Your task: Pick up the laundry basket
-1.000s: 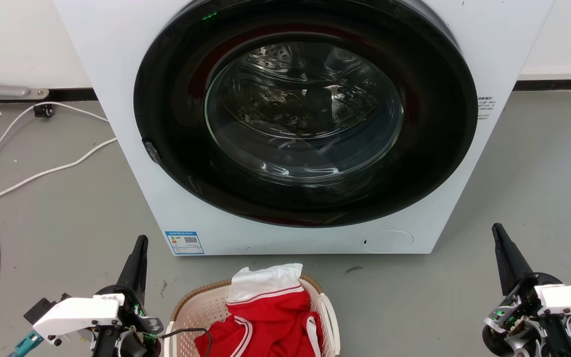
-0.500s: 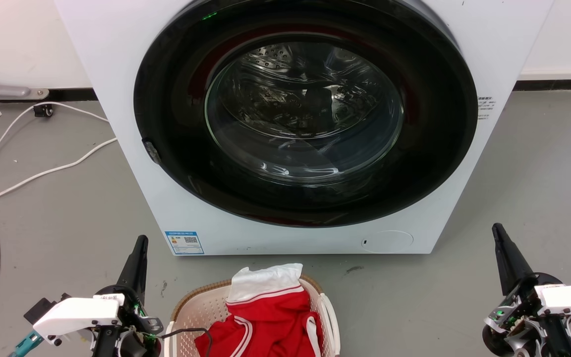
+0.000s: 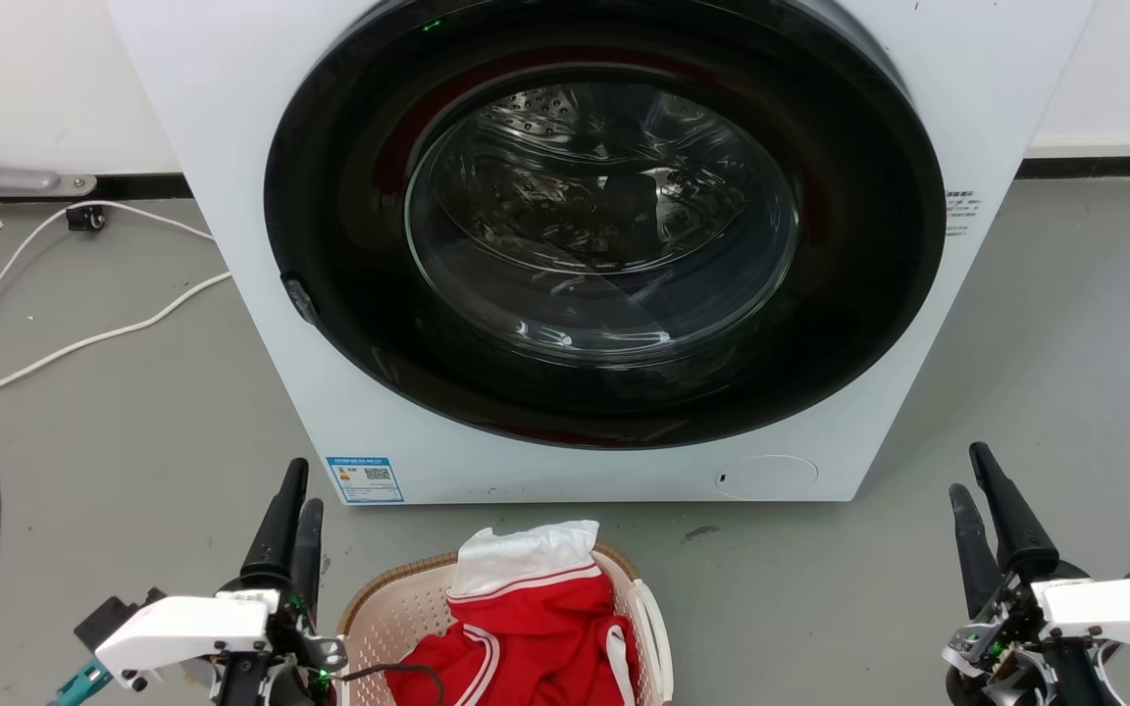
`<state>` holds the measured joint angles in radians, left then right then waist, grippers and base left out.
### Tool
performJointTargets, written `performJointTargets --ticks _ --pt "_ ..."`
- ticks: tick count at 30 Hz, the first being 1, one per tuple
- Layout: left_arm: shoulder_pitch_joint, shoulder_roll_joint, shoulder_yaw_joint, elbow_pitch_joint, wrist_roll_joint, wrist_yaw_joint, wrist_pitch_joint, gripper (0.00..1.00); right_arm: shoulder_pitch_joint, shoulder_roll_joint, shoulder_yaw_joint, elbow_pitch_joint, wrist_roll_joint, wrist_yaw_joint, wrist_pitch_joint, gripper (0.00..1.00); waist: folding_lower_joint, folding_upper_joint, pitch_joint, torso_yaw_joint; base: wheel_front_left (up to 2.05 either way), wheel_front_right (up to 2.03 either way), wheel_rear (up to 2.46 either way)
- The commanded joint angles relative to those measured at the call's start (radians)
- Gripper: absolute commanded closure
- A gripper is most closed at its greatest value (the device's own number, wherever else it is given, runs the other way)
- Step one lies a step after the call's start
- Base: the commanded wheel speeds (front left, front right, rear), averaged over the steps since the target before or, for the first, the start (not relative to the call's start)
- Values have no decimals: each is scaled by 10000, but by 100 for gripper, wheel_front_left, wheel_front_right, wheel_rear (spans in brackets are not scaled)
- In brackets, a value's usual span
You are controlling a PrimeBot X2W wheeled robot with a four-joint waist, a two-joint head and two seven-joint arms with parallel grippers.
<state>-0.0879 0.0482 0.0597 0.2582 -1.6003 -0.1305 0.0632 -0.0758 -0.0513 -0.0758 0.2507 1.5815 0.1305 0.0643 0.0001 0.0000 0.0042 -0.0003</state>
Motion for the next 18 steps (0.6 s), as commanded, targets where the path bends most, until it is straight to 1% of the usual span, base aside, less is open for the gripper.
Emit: performJointTargets --ticks 1,3,6,10,18 --pt "-349 59 -136 -249 223 0 -136 0 -253 -61 93 -252 -220 2 -133 0 0 0 2 1 0 0 0" --pt "-397 86 -198 -322 534 0 -235 0 -258 -100 160 -283 -488 2 -233 0 0 0 3 4 0 0 0" --pt "-453 104 -245 -463 1290 -1 -369 0 -268 -114 129 -339 -1142 2 -371 0 0 0 7 6 0 0 0" --pt "-498 78 -285 -689 2387 -1 -543 0 -278 -70 68 -505 -2254 2 -544 0 0 0 15 6 0 0 0" --pt "-554 35 -414 -1045 4228 -1 -868 0 -255 -20 145 -911 -4555 2 -867 0 0 0 27 5 0 0 0"
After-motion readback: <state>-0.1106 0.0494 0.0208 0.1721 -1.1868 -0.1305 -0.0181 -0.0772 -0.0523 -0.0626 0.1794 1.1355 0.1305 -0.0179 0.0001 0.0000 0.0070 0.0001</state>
